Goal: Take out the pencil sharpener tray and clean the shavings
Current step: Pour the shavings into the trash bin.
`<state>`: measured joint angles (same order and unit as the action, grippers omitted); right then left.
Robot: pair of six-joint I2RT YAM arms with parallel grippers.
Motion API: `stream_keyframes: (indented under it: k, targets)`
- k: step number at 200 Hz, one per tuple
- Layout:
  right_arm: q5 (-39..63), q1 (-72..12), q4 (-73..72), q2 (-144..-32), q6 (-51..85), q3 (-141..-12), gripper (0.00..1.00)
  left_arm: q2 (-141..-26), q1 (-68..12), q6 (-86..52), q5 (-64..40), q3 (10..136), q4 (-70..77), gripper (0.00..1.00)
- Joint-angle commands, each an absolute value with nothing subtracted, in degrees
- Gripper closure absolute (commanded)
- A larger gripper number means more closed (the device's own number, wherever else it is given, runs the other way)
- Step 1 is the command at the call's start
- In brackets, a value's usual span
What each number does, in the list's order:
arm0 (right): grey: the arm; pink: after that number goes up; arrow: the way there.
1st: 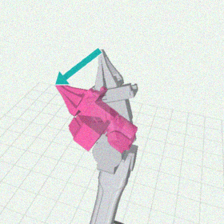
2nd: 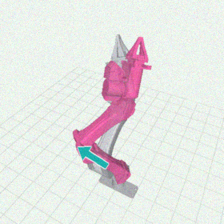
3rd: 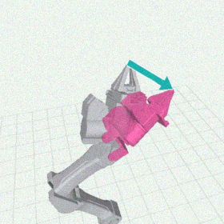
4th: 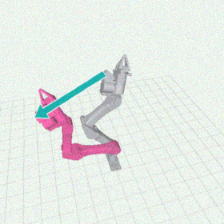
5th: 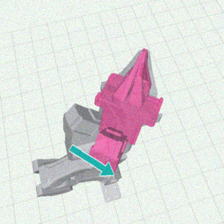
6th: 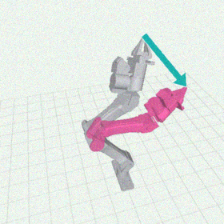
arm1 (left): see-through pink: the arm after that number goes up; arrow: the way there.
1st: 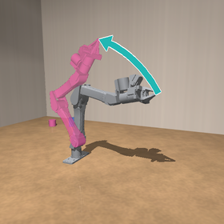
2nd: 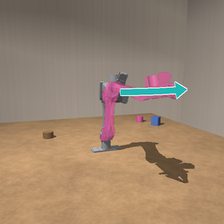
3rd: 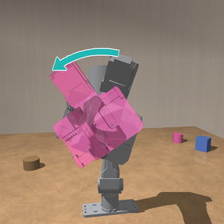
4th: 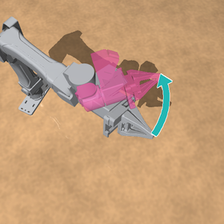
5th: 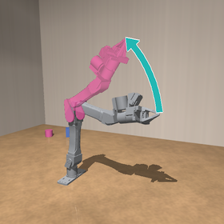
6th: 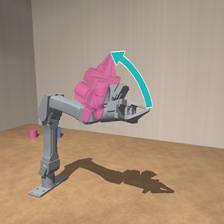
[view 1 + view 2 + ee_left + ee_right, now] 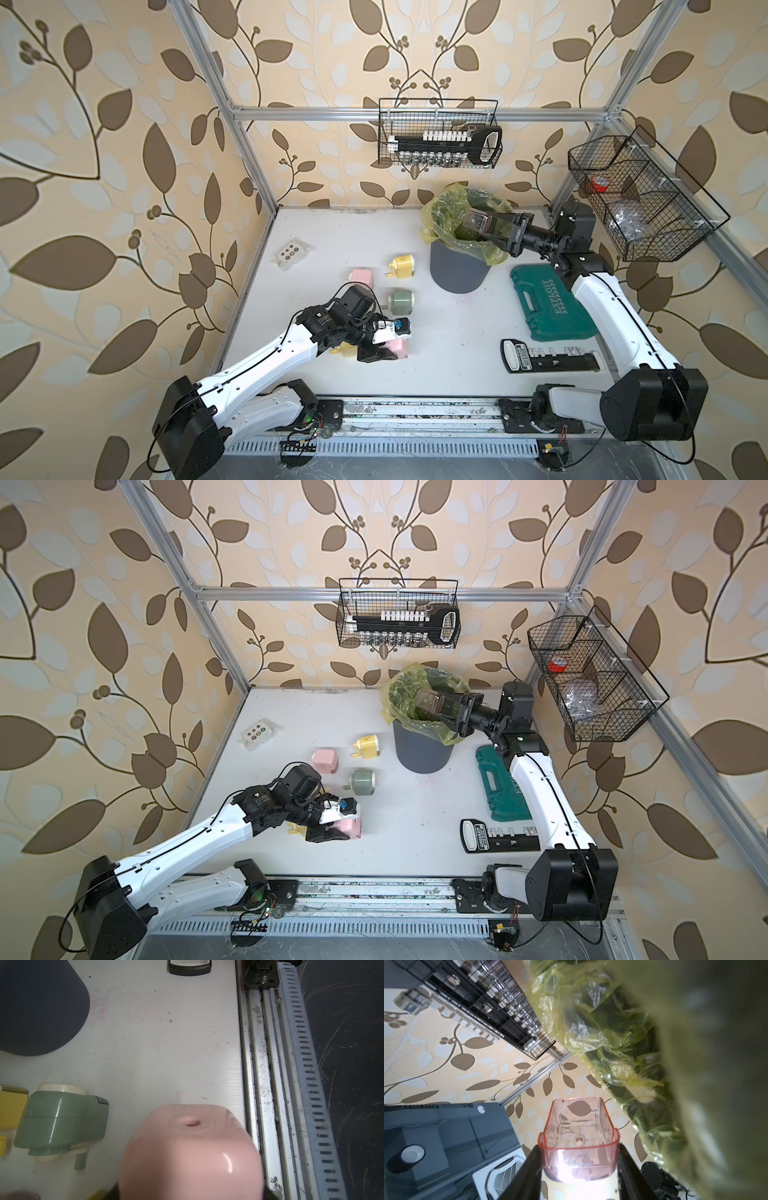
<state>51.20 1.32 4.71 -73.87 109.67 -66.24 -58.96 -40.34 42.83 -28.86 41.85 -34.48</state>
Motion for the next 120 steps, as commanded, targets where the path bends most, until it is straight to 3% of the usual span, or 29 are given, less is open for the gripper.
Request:
stream_keyframes:
  k: [1, 14, 30, 49, 78, 120]
  targets:
    - [50.31, 1.53, 5.98, -71.92, 104.96, -68.95, 1.0, -58.3, -41.07, 42.49, -29.17, 41.84, -34.06, 1.0]
    - [51.85, 2.91, 13.35, -73.46, 100.27, -70.47, 1.0, -58.38, -41.06, 42.67, -28.89, 41.66, -33.73, 1.0]
    - [52.05, 2.03, 4.65, -72.14, 102.94, -68.35, 1.0, -58.56, -41.15, 42.58, -28.95, 41.96, -34.15, 1.0]
    - [48.35, 2.16, 11.37, -70.73, 92.53, -71.09, 1.0, -58.35, -41.31, 42.47, -28.93, 41.66, -33.8, 1.0]
    - [49.0, 2.65, 2.81, -69.34, 84.58, -67.63, 1.0, -58.45, -41.35, 42.36, -28.92, 41.84, -34.1, 1.0]
    - [38.25, -0.23, 10.94, -59.37, 53.93, -66.3, 1.0, -58.34, -41.58, 42.64, -28.83, 41.59, -33.78, 1.0]
